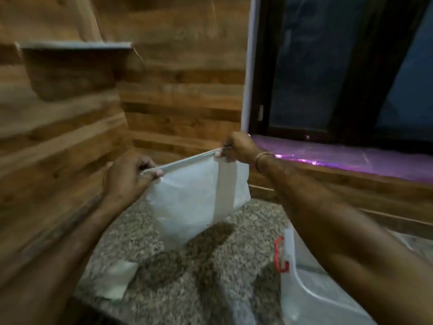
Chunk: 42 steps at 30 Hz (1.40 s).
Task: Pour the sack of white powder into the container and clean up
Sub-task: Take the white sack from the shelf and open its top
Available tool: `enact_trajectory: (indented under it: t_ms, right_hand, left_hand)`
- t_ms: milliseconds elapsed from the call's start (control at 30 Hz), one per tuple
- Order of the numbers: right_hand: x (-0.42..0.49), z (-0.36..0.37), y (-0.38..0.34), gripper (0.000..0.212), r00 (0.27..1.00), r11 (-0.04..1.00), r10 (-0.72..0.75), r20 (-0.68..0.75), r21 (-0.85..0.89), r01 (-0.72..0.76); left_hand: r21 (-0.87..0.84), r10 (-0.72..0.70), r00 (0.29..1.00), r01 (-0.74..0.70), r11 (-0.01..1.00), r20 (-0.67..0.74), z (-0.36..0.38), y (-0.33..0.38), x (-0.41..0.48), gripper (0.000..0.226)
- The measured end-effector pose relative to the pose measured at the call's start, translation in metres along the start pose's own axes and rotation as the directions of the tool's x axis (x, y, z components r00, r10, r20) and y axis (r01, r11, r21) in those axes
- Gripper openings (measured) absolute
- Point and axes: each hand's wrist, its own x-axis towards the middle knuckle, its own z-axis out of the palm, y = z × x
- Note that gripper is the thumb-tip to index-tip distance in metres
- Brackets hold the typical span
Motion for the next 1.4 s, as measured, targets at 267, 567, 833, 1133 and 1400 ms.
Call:
enact_trajectory:
  t_ms: [267,567,833,1133,1400]
  right_hand:
    - [-0.08,0.097,0.072,0.029,0.998,0.999,0.052,0.044,-0.007,-0.052]
    - [-0.131,0.152,0.085,0.018,1.0,0.998,0.017,-0.022,0.056,-0.016]
    - [-0.161,0.204,0.005,0.027,0.973,0.948,-0.219,0.076,0.252,0.194]
    - [-0.176,0.244,-0.043,0.036,0.969,0.898,-0.237,0.065,0.396,0.193]
    - [-0.181,0.263,-0.061,0.021,0.993,0.885,-0.102,-0.059,0.451,0.118]
  left_hand:
    - [0.076,-0.136,0.988,0.131,0.989,0.071,0.085,-0.011,-0.12,0.033]
    - [-0.17,-0.199,0.951,0.242,0.955,0.237,0.088,-0.046,-0.166,0.03]
    - [-0.465,-0.358,0.907,0.422,0.778,0.224,0.076,-0.069,-0.172,0.01]
    - [-0.569,-0.197,0.955,0.291,0.769,0.222,0.068,-0.071,-0.168,0.012]
    - [-0.707,-0.185,0.897,0.432,0.559,0.402,0.063,-0.076,-0.152,0.022]
